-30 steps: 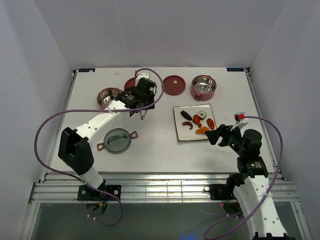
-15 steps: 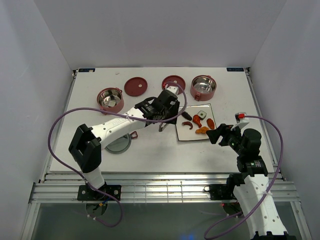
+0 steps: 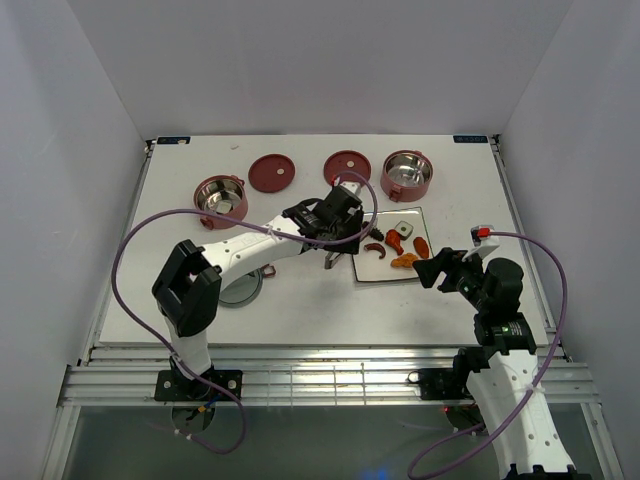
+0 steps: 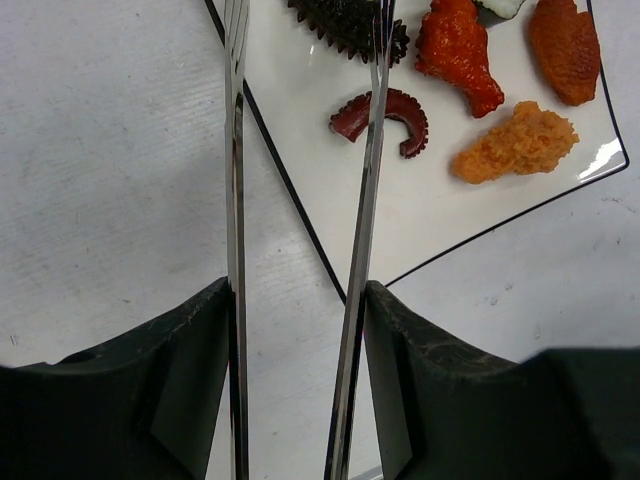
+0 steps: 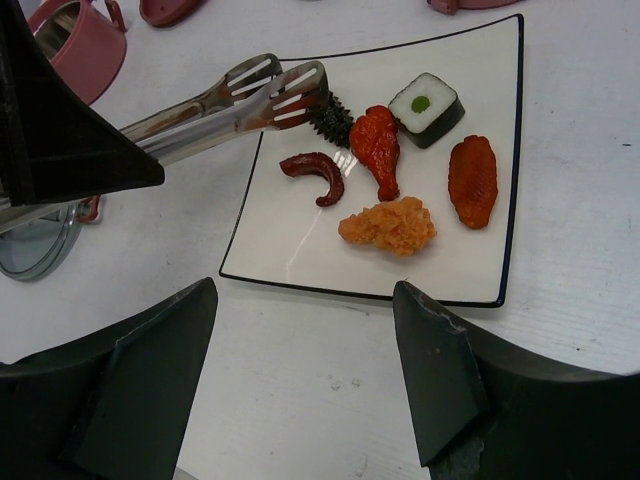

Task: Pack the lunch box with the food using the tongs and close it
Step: Pick up the fake food from the plate.

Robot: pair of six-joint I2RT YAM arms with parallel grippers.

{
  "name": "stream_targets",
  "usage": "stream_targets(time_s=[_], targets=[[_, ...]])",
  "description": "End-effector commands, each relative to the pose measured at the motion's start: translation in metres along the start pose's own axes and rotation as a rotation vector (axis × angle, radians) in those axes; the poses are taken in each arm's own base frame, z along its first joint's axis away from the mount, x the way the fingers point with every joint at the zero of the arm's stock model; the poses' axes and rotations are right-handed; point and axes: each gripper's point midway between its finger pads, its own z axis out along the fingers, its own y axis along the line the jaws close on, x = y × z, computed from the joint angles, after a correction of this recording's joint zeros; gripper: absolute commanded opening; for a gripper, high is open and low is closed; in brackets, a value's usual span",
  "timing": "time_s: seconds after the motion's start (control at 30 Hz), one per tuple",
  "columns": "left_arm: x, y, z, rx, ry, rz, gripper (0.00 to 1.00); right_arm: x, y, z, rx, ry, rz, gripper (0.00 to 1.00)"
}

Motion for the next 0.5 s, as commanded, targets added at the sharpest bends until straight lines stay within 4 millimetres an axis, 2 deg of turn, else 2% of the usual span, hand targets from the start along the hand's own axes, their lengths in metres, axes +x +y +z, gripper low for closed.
stream_targets(time_s=[0.0,0.47], targets=[[-0.016,-0.018,-0.005,0.053,-0.037,-0.037,0.63,-0.012,0.005,-0.002,-0.013,-0.037,-0.023,0.77],[-0.01,-0.037,0.016,0.074,0.012,-0.054,0.62,-0.015,0.01,-0.005,-0.038,-0.051,-0.034,0.77]])
